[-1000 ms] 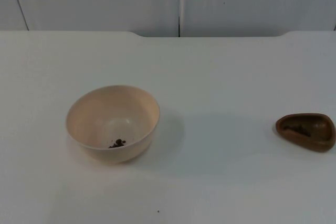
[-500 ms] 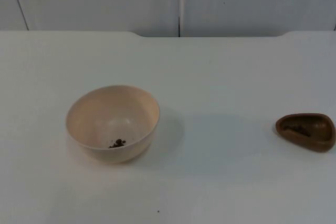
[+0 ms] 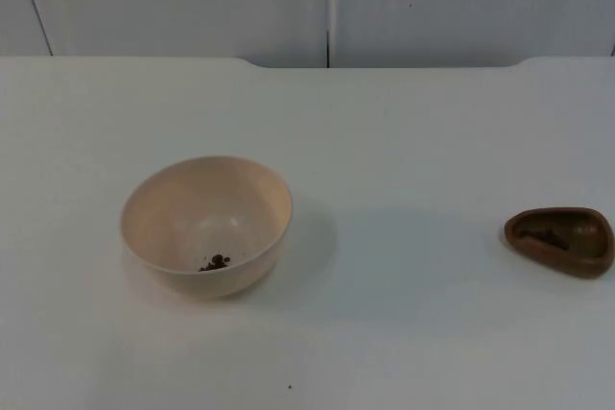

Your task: Pick up the bowl with the left hand and pour the coffee beans from the cup into the bowl with the right hand.

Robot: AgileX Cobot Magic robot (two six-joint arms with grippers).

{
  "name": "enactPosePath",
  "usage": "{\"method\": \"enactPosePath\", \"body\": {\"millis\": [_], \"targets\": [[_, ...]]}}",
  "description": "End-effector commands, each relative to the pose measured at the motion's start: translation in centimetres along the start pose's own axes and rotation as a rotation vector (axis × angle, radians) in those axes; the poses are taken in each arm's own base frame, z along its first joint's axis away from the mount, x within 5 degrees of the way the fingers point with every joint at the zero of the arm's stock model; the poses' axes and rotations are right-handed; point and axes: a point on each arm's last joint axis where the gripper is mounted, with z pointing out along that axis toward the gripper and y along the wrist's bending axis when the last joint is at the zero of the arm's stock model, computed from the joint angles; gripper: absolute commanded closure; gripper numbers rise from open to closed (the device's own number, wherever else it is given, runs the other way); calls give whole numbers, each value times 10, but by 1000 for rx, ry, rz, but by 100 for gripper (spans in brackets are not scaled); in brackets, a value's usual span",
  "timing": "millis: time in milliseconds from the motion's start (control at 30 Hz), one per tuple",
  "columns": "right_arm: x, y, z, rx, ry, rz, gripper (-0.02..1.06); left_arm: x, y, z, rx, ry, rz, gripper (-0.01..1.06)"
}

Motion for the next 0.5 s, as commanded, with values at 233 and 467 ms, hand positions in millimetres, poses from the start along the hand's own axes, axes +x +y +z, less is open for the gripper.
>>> {"method": "enactPosePath", "body": {"millis": [233, 467], "targets": [[0, 0, 0, 3, -9, -6, -1, 1, 0, 1, -7, -2, -6, 0], [0, 0, 0, 3, -9, -6, -1, 1, 0, 1, -5, -2, -7, 0]]}}
